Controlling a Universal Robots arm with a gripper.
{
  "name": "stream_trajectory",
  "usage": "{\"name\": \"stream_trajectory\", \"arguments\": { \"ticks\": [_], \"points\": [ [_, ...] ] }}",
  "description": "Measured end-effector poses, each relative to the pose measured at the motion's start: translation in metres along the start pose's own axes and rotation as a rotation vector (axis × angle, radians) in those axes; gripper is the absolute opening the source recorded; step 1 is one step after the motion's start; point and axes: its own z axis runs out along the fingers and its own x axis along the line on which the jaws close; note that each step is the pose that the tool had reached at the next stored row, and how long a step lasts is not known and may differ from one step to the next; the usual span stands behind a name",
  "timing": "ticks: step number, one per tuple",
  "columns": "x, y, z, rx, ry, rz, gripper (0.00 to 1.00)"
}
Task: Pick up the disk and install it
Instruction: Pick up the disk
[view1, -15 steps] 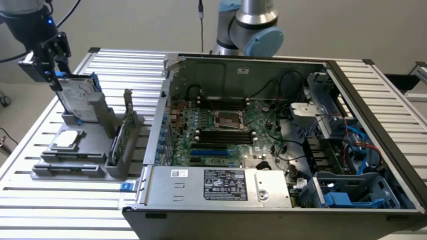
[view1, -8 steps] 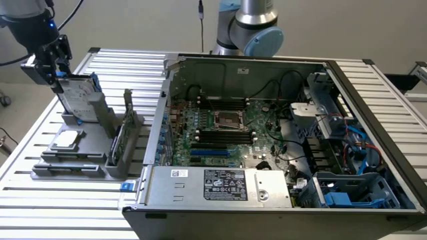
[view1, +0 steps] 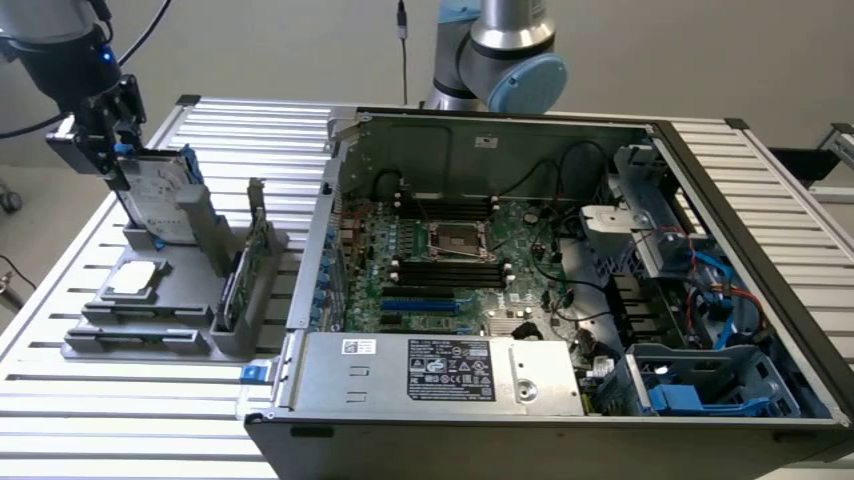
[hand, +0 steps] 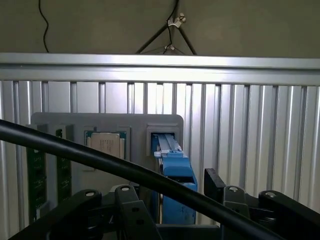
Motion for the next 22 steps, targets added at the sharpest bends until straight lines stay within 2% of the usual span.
{"name": "stream_trajectory", "arguments": {
  "ticks": [4,22],
  "points": [
    [0.0,-0.0001,0.0002,-0.0001,0.0004,-0.019,0.6],
    [-0.0022,0.0019,0.0017,0.0003,0.0004,-0.021,0.6]
  ]
}}
